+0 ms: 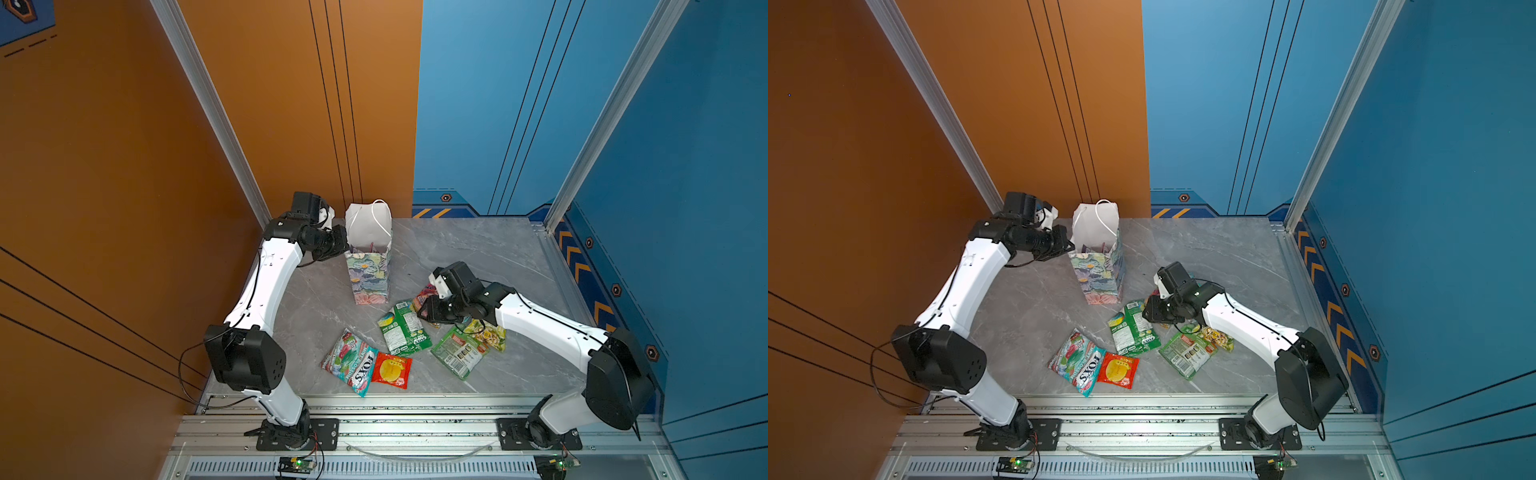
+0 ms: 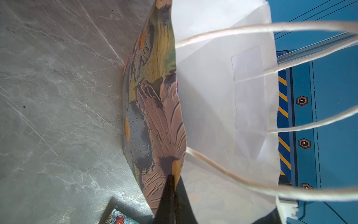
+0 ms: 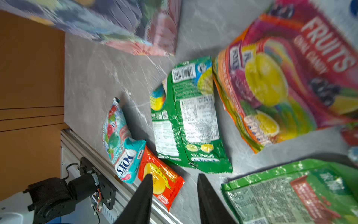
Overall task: Place the snacks into the paper bag
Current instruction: Pick up the snack at the center of the table.
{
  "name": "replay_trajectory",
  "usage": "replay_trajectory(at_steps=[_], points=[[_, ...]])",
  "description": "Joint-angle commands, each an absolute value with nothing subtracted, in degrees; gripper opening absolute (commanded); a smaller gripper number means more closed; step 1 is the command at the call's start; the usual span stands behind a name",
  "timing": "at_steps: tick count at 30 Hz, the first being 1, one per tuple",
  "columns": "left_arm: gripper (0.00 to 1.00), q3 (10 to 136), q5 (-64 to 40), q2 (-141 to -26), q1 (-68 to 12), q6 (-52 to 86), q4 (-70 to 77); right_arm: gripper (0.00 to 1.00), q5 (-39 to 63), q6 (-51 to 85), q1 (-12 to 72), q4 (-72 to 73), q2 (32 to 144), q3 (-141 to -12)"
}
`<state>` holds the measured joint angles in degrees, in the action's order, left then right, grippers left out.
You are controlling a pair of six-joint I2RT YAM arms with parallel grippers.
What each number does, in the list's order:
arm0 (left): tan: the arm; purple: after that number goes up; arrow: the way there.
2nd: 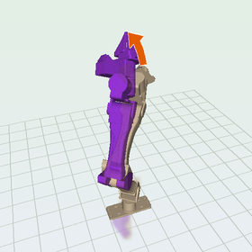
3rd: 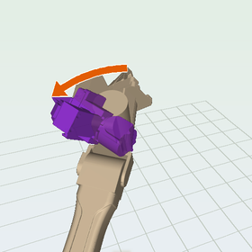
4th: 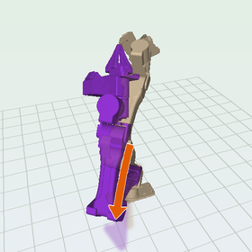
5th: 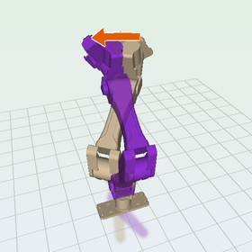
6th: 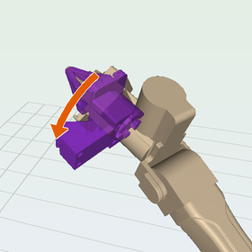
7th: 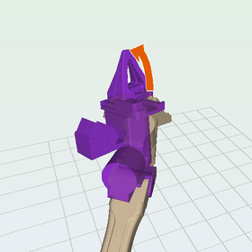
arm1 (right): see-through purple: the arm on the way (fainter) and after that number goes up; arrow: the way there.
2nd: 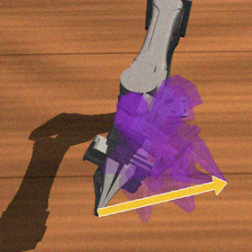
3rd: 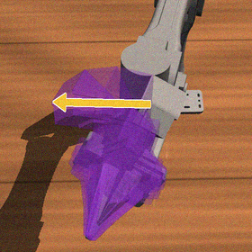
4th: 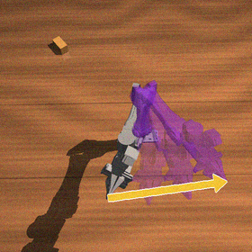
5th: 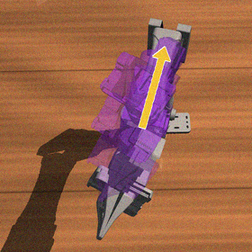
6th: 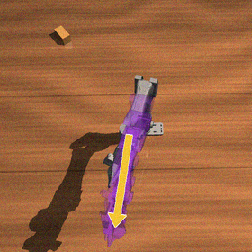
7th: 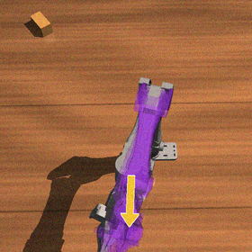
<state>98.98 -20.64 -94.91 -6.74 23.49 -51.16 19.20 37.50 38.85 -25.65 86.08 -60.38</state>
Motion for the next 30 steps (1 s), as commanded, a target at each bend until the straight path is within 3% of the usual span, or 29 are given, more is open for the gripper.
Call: replay_trajectory(at_steps=[1,15,30], points=[[0.0,98.17,-22.26,-93.0,-6.59,23.73,-50.67,0.41,16.71,40.52,39.44,-20.94,86.35,-58.47],[0.0,98.0,-22.32,-93.17,-6.6,23.77,-50.65,0.44,19.44,40.43,37.24,-14.9,93.35,-53.37],[0.0,98.25,-22.37,-93.39,-6.66,23.91,-50.65,0.53,22.74,42.04,36.82,-10.0,98.67,-53.27]])
